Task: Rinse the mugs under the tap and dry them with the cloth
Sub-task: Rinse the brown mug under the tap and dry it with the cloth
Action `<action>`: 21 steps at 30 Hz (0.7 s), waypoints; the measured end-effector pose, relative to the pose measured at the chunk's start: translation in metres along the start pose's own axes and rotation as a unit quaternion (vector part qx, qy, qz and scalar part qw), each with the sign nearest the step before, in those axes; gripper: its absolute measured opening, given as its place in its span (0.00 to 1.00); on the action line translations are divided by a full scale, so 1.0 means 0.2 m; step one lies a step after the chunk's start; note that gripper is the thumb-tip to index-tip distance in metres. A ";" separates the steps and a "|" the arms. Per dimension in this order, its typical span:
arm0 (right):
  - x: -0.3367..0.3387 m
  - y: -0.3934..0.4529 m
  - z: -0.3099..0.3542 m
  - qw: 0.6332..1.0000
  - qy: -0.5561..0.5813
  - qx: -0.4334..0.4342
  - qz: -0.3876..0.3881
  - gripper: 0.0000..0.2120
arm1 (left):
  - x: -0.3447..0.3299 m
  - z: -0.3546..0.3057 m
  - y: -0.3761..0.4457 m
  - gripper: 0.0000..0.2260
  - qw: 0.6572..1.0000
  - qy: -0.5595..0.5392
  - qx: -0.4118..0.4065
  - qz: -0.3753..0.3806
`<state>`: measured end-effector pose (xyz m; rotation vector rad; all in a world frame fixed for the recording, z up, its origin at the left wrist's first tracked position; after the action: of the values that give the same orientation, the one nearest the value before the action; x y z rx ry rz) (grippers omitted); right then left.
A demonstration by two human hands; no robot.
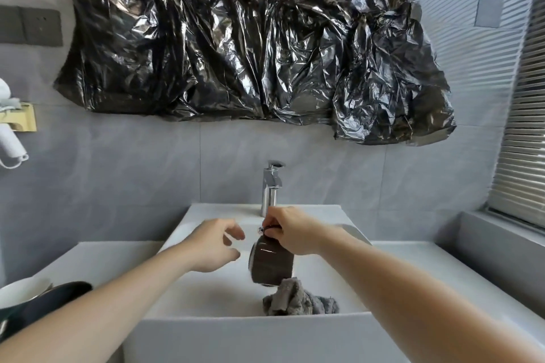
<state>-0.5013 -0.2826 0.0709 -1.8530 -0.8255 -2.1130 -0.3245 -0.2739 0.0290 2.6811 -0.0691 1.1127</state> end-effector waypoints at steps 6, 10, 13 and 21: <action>-0.20 0.19 0.22 0.997 0.013 0.048 0.066 0.08 | 0.17 0.22 -0.06 0.12 0.998 0.015 0.028 -0.047; -0.27 0.26 0.33 0.996 0.020 0.047 0.068 0.07 | 0.24 0.32 -0.09 0.13 0.996 0.000 0.045 -0.074; -0.29 0.30 0.38 0.998 0.040 0.004 0.044 0.10 | 0.26 0.37 -0.11 0.14 0.994 -0.019 0.057 -0.091; -0.42 0.30 0.38 0.978 0.136 -0.123 0.097 0.19 | 0.19 0.40 -0.14 0.16 0.996 -0.033 0.067 -0.037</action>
<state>-0.3918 -0.3072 0.0102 -1.6183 -0.3190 -2.3525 -0.2390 -0.2642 -0.0034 2.8131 0.0975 1.0425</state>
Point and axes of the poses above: each hand's wrist, its own y-axis towards the middle knuckle, its own x-axis out of the back of the hand, z = x × y, the point moved 7 cm from there along y, towards the middle knuckle, and after that the axes turned 11 degrees about -y, right-handed, at the moved point
